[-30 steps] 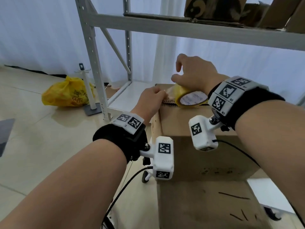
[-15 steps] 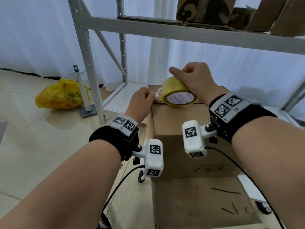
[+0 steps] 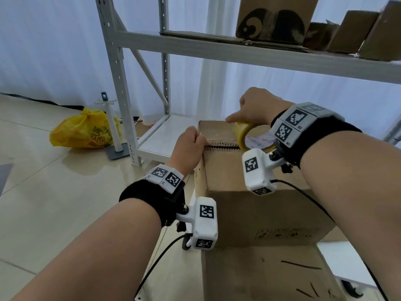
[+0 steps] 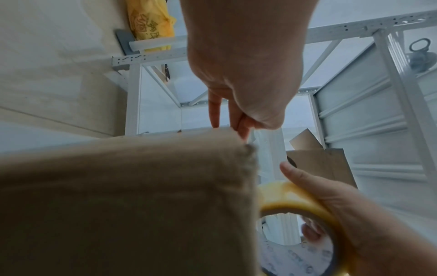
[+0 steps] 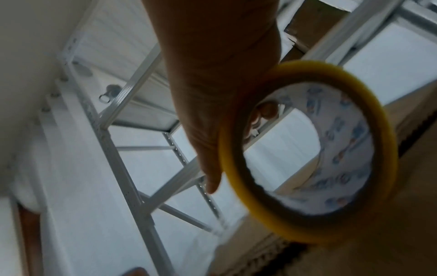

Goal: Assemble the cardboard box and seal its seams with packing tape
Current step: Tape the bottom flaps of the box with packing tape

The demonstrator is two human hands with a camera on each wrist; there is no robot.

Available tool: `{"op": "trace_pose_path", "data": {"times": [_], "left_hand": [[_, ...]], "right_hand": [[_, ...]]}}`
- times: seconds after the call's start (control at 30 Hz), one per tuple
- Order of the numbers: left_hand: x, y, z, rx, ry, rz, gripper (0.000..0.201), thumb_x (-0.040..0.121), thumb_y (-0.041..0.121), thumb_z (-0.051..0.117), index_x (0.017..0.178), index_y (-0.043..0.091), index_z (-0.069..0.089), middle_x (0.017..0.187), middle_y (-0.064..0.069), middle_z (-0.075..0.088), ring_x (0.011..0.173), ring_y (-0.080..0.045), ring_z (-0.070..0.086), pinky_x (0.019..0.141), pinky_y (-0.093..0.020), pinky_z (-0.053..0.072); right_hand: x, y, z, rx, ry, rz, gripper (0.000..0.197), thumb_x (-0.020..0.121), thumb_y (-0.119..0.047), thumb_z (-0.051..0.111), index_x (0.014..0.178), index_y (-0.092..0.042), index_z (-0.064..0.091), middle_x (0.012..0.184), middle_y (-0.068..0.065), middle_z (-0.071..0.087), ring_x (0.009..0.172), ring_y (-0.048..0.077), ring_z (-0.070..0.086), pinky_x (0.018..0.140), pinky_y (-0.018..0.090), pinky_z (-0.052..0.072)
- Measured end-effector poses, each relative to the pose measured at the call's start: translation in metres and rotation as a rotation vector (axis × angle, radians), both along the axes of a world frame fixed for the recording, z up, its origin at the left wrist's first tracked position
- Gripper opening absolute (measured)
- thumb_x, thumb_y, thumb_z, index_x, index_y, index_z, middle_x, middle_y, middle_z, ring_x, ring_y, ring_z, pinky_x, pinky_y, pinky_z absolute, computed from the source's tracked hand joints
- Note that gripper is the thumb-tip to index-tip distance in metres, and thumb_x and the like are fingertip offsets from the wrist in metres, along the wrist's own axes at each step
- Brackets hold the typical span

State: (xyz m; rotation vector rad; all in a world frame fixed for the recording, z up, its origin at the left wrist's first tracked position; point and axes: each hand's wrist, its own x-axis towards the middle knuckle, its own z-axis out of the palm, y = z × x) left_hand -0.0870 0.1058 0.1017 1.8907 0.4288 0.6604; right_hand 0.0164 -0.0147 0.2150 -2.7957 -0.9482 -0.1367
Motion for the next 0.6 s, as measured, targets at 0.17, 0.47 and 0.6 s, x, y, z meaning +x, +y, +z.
{"op": "trace_pose_path", "data": {"times": [0.17,0.47,0.6], "left_hand": [[-0.004,0.0,0.001,-0.212,-0.018,-0.008,0.015,0.082,0.024,0.046,0.07,0.016,0.041,0.088,-0.02,0.058,0.086,-0.035,0.058,0.089,-0.057,0.049],[-0.013,0.011,-0.002,-0.601,-0.004,-0.029,0.013,0.091,0.004,0.044,0.079,0.004,0.05,0.087,-0.015,0.062,0.08,-0.025,0.067,0.066,-0.03,0.06],[-0.015,0.012,0.001,-0.703,0.0,-0.022,0.017,0.093,0.002,0.038,0.079,0.005,0.048,0.082,-0.015,0.065,0.077,-0.027,0.067,0.069,-0.032,0.058]], "right_hand": [[-0.003,-0.005,-0.007,0.242,0.014,0.054,0.023,0.08,-0.035,0.062,0.071,-0.015,0.057,0.075,0.0,0.057,0.069,0.015,0.051,0.064,0.031,0.04],[-0.019,0.017,-0.019,-0.042,-0.236,0.15,0.007,0.089,-0.024,0.056,0.085,-0.024,0.062,0.085,-0.006,0.058,0.083,0.016,0.052,0.076,0.032,0.035],[-0.02,0.027,-0.021,-0.062,-0.194,0.126,0.012,0.087,-0.022,0.056,0.092,-0.021,0.067,0.09,-0.003,0.064,0.088,0.019,0.059,0.071,0.033,0.039]]}}
